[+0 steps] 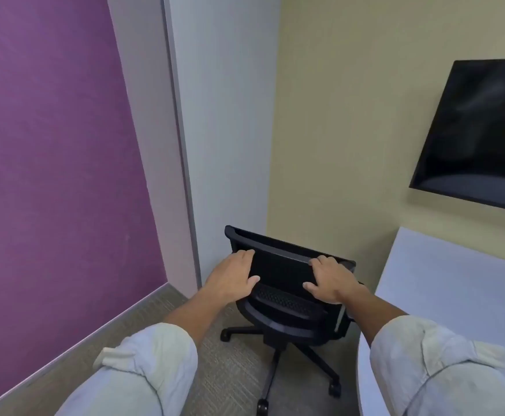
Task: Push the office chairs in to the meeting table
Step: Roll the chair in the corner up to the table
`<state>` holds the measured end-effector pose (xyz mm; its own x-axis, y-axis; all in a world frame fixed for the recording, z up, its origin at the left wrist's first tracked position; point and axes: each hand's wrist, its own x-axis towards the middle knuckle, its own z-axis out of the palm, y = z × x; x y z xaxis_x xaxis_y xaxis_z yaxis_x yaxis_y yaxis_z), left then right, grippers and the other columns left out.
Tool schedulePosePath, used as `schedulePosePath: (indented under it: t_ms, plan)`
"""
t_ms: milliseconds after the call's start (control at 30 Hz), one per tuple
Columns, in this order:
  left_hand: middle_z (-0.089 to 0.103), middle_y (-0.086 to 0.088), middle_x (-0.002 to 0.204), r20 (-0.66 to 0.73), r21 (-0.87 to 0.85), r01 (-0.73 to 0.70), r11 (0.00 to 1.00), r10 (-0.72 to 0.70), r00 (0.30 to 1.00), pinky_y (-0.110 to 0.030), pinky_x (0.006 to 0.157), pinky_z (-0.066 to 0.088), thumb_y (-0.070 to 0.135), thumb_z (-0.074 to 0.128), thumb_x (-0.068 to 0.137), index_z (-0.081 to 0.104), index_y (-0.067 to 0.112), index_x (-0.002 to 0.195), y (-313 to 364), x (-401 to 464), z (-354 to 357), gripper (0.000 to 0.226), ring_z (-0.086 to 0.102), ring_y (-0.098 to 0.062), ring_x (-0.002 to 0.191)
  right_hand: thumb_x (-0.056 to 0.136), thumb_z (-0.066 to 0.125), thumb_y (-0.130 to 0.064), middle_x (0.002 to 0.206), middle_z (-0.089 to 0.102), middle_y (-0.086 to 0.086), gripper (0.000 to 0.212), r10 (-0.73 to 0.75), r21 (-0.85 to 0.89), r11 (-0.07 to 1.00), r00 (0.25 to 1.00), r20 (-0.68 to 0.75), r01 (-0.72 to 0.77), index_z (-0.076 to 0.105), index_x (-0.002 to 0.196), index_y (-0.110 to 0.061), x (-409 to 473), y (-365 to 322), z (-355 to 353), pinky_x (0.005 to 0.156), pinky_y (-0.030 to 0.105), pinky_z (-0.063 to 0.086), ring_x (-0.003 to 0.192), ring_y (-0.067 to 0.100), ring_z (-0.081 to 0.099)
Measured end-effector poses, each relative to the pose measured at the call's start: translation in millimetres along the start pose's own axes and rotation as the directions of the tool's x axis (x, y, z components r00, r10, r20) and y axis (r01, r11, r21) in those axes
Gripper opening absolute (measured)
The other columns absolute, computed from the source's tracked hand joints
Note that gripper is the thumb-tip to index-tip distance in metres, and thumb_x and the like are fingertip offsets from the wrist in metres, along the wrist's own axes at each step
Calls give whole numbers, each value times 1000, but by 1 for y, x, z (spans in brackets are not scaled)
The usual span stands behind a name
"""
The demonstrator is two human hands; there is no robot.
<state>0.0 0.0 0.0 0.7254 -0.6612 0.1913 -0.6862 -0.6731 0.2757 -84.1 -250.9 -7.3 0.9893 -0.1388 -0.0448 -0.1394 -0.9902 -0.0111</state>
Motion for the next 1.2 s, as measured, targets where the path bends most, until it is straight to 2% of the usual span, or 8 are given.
schedulePosePath:
  t_ms: [100, 267, 333, 400, 500, 567, 900, 1200]
  plan:
    - [47, -10, 147, 52, -13, -49, 999, 50, 997, -42, 110, 41, 31, 61, 96, 34, 11, 147, -18, 42, 12, 61, 43, -25, 134, 91, 56, -51, 132, 50, 13, 61, 25, 38, 999, 1000, -6, -25, 44, 135, -11, 37, 22, 5, 102, 42, 40, 122, 30, 45]
    - [42, -10, 149, 159, 54, -83, 995, 74, 984, -45, 112, 39, 31, 63, 93, 33, 9, 148, -54, 114, 38, 66, 33, -28, 142, 83, 68, -40, 107, 70, 4, 45, 27, 167, 983, 956, 292, -78, 55, 120, -19, 84, 57, 1, 85, 37, 52, 94, 21, 65]
    - [56, -9, 131, 184, 87, -99, 991, 82, 980, -43, 97, 49, 31, 62, 92, 48, 10, 135, -67, 139, 47, 50, 50, -28, 124, 77, 60, -37, 74, 76, -1, 30, 31, 160, 982, 910, 413, -106, 65, 99, -19, 95, 63, 4, 77, 34, 56, 69, 12, 70]
    - [62, -5, 101, 241, 125, -151, 981, 117, 963, -37, 75, 51, 30, 62, 89, 59, 13, 103, -77, 161, 50, 22, 60, -26, 97, 73, 53, -38, 62, 73, -6, 31, 60, 143, 979, 880, 471, -144, 71, 85, -15, 99, 63, 9, 76, 31, 57, 58, 8, 69]
    - [51, 1, 68, 388, 132, -216, 967, 150, 910, -32, 54, 40, 29, 63, 79, 48, 18, 66, -91, 189, 51, 23, 55, -22, 65, 70, 56, -45, 69, 71, -1, 33, 143, 66, 981, 906, 398, -184, 68, 84, -17, 96, 61, 15, 70, 33, 54, 64, 18, 67]
    - [49, 3, 60, 444, 147, -294, 944, 202, 873, -30, 48, 35, 39, 59, 75, 44, 22, 59, -99, 204, 57, 28, 50, -18, 55, 69, 55, -44, 71, 67, 0, 28, 199, 22, 976, 924, 327, -218, 64, 78, -19, 92, 57, 18, 66, 33, 51, 65, 20, 62]
    - [47, 4, 57, 421, 198, -566, 801, 451, 787, -33, 53, 35, 35, 51, 64, 43, 23, 57, -172, 211, 58, 16, 42, -16, 49, 64, 55, -33, 57, 59, -3, 14, 479, -7, 874, 858, 187, -486, 61, 65, -21, 86, -49, 31, 58, 31, 52, 53, 16, 55]
    - [44, 5, 50, 475, 228, -783, 579, 636, 608, -29, 43, 21, 32, 45, 54, 41, 21, 54, -243, 269, 47, 11, 39, -15, 43, 57, 48, -42, 59, 60, 0, 28, 681, 52, 728, 729, 65, -684, 63, 69, -21, 111, -162, 50, 52, 32, 41, 54, 25, 57]
